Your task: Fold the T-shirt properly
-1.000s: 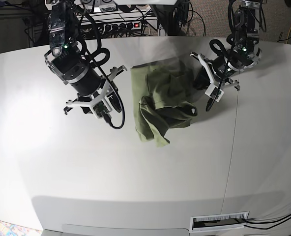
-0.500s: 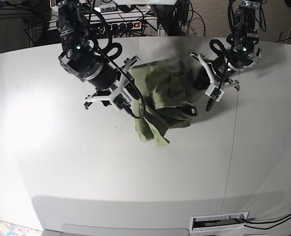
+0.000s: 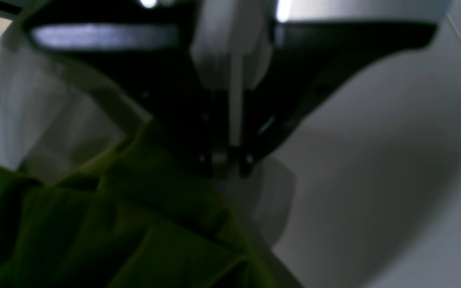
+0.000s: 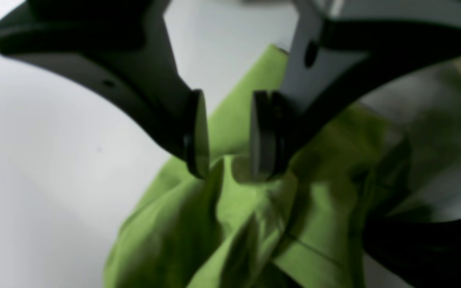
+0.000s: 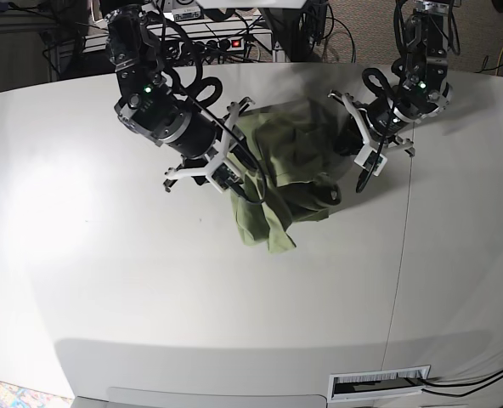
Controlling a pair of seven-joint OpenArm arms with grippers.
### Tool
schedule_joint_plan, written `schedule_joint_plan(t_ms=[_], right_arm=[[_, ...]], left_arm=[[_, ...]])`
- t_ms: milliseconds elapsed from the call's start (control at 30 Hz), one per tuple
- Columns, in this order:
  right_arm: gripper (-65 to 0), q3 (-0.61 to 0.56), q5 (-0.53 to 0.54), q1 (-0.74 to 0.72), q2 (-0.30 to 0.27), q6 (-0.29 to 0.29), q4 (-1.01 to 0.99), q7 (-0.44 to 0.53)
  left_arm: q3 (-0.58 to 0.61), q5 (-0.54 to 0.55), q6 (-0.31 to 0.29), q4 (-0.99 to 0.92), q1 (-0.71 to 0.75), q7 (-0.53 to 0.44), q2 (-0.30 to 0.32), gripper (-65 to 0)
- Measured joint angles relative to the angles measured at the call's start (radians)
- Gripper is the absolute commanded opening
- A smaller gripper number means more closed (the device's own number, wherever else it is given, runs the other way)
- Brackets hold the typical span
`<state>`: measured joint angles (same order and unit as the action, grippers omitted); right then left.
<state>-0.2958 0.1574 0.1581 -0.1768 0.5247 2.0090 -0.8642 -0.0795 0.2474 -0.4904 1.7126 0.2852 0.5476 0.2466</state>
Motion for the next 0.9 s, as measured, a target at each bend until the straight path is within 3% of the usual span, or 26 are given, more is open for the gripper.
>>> schedule_joint_plan(t_ms=[333, 500, 900], right_arm=[[-46.3, -0.007, 0.076, 0.000, 0.000, -0.002, 0.079, -0.135], [-46.3, -0.006, 0.077, 0.037, 0.000, -0.001, 0.110, -0.148], [-46.3, -0.006, 0.027, 0.036, 0.000, 0.000, 0.104, -0.042]], left_arm=[[0.000, -0.001, 0.000, -0.001, 0.000, -0.006, 0.000, -60.0], [0.000, -0.001, 0.000, -0.002, 0.000, -0.007, 0.000, -60.0], [0.000, -0.001, 0.000, -0.002, 0.000, -0.008, 0.000, -60.0]])
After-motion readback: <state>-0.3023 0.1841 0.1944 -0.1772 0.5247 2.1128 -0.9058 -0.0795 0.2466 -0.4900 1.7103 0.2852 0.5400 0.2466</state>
